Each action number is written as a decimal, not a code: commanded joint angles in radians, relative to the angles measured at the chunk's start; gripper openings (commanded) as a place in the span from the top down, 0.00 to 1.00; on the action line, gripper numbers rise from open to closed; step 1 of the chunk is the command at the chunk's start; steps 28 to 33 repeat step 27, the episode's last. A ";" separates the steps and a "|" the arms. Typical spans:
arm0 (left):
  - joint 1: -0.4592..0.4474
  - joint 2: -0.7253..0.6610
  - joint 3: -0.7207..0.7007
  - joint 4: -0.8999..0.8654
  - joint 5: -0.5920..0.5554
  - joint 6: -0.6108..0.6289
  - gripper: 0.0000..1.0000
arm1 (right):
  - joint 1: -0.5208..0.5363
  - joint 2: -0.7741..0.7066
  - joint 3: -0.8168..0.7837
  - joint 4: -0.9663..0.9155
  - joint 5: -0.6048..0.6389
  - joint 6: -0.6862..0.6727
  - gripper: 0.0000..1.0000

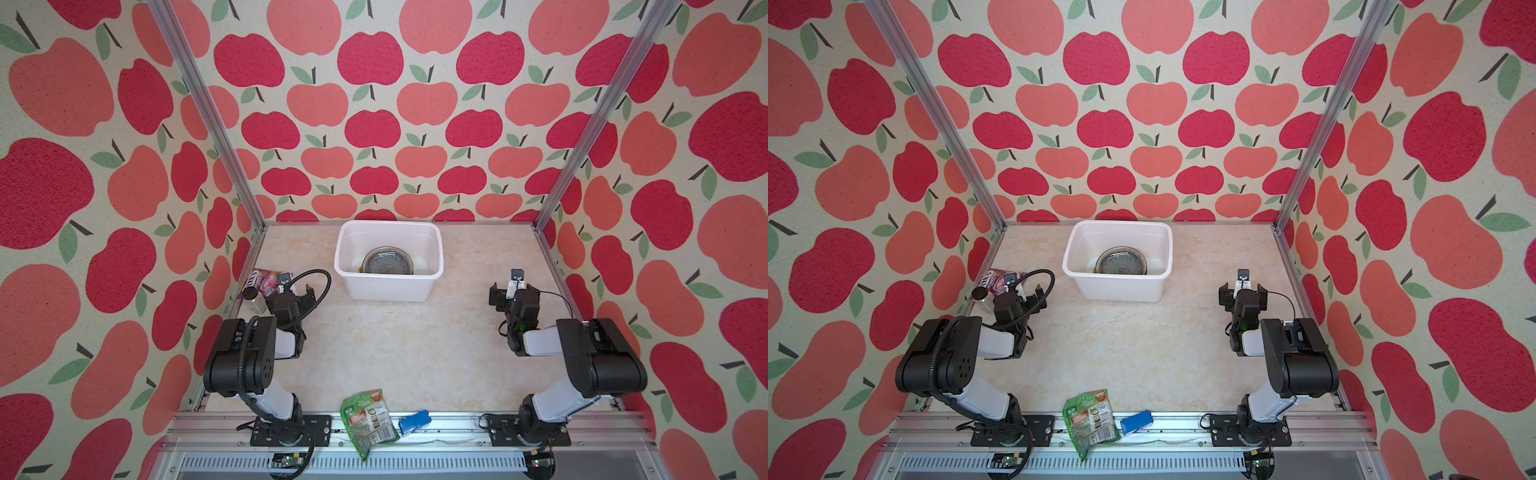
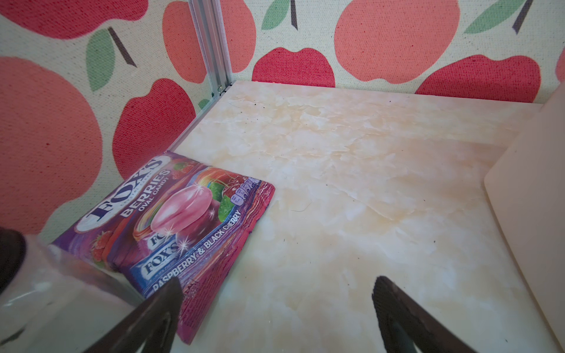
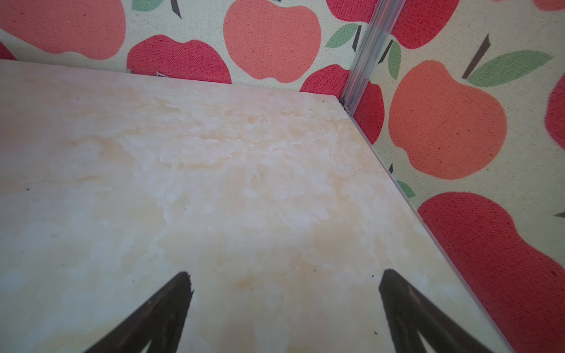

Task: Place the plates into the plastic bin on the countertop
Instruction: Reset both arms

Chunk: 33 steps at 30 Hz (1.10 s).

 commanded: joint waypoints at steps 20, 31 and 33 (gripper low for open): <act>0.000 0.000 0.025 -0.020 -0.005 0.002 0.01 | -0.030 0.003 0.016 -0.026 -0.102 0.023 0.01; 0.001 0.000 0.026 -0.020 -0.004 0.001 0.01 | -0.060 -0.009 0.026 -0.066 -0.260 0.012 0.01; 0.001 0.000 0.026 -0.020 -0.004 0.001 0.01 | -0.060 -0.009 0.026 -0.066 -0.260 0.012 0.01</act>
